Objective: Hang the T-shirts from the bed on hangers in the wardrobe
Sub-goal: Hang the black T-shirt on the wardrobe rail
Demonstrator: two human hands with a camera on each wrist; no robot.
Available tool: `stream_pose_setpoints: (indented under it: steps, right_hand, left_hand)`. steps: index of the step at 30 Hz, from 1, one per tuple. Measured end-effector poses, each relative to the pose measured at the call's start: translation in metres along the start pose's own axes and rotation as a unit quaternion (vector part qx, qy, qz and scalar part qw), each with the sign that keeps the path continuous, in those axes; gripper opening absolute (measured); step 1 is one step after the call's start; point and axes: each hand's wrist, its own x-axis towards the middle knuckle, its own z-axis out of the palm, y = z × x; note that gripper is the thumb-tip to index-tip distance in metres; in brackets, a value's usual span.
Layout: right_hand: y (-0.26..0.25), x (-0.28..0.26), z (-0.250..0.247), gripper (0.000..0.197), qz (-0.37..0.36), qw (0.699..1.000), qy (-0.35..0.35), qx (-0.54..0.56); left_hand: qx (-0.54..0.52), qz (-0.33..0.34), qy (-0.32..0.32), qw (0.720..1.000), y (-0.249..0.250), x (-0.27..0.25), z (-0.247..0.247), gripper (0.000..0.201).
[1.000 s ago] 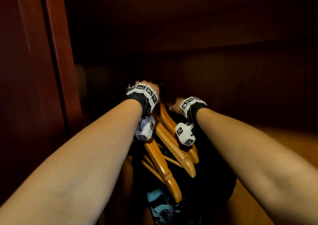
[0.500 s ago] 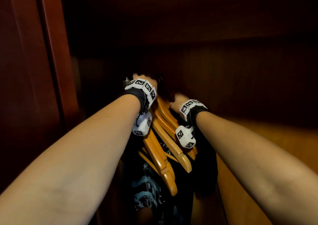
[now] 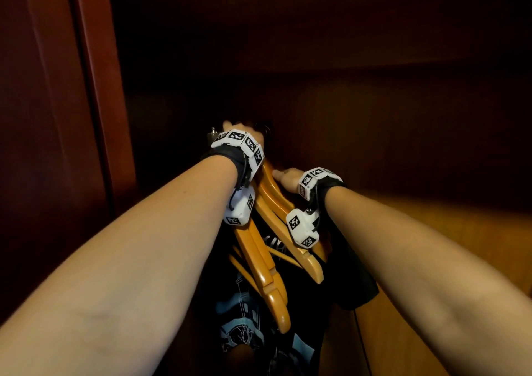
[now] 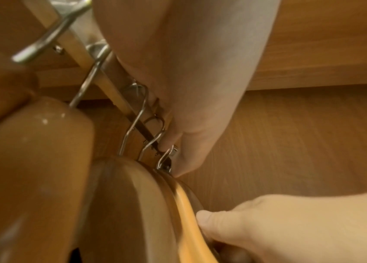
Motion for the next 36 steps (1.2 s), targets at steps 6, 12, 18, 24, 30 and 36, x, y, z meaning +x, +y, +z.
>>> stream_pose_setpoints:
  steps: [6, 12, 18, 24, 30, 36]
  right_hand:
    - [0.003, 0.002, -0.003, 0.07, 0.008, 1.0, -0.014, 0.023]
    - [0.001, -0.007, -0.014, 0.061, 0.009, 1.0, 0.013, -0.001]
    - [-0.001, -0.017, -0.021, 0.066, 0.01, 0.996, 0.07, -0.051]
    - [-0.004, -0.032, -0.03, 0.06, 0.012, 0.99, 0.13, -0.051]
    - [0.006, -0.052, -0.044, 0.056, 0.026, 0.98, 0.189, -0.05]
    - [0.008, -0.086, -0.055, 0.061, 0.035, 0.963, 0.264, -0.034]
  left_hand:
    - [-0.005, 0.004, -0.003, 1.0, 0.0, -0.001, -0.001, 0.032]
    - [-0.031, 0.021, 0.004, 0.999, 0.0, 0.0, 0.0, 0.042]
    - [-0.07, 0.007, -0.031, 0.997, 0.004, -0.003, -0.001, 0.068]
    - [-0.081, 0.036, -0.012, 0.996, 0.004, -0.011, -0.007, 0.032]
    - [-0.217, -0.001, 0.038, 0.975, 0.006, -0.019, -0.018, 0.034]
    - [-0.288, -0.005, 0.09, 0.953, 0.004, -0.039, -0.024, 0.024]
